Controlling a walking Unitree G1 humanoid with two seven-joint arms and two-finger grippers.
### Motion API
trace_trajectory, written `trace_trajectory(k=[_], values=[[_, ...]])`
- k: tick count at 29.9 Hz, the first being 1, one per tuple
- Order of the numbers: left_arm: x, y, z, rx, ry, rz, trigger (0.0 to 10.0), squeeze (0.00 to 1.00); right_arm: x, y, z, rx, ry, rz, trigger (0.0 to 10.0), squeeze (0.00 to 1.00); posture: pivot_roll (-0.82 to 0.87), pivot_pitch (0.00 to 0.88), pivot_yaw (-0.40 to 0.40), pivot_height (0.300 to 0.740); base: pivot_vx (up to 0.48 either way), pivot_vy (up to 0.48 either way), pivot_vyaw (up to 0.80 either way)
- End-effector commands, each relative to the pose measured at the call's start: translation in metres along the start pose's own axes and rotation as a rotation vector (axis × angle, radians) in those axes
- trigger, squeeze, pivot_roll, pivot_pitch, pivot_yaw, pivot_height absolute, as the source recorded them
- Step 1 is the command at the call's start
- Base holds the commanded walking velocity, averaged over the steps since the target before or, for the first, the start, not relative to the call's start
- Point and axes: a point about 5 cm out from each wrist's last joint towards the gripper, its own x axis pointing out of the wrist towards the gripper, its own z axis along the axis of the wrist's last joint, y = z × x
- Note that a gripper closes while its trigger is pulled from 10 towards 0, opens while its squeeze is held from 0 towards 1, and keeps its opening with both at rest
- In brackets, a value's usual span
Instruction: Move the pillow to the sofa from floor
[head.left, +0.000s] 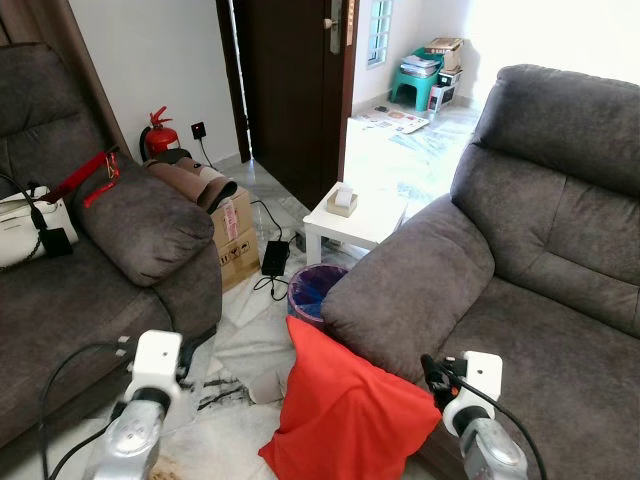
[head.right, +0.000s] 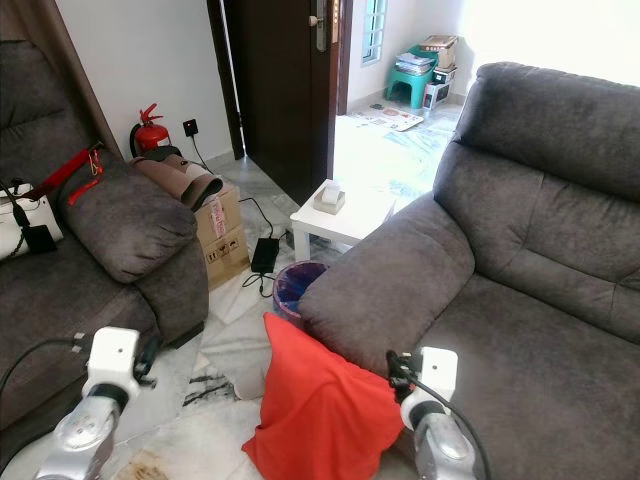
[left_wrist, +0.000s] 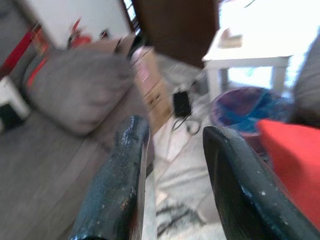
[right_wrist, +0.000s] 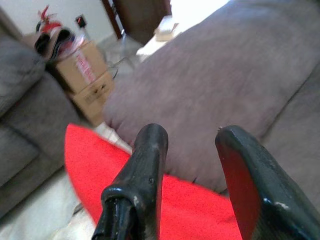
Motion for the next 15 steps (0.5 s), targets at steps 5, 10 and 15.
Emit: trace_trajectory(k=[5, 10, 15], values=[[-0.017, 0.009, -0.015, -0.02, 0.046, 0.071, 10.0, 0.0, -0.006, -0.012, 0.003, 0.008, -0.063, -0.094, 10.0, 0.0, 0.09, 0.0, 0.035, 0.74, 0.0, 0.0, 0.0], [-0.017, 0.015, -0.013, -0.011, 0.037, 0.081, 10.0, 0.0, -0.007, -0.007, -0.006, -0.033, -0.012, -0.085, 10.0, 0.0, 0.1, 0.0, 0.034, 0.74, 0.0, 0.0, 0.0], [-0.014, 0.017, -0.012, -0.003, 0.045, 0.071, 10.0, 0.0, -0.006, -0.008, -0.003, -0.017, -0.02, -0.092, 10.0, 0.0, 0.09, 0.0, 0.035, 0.715, 0.0, 0.0, 0.0]])
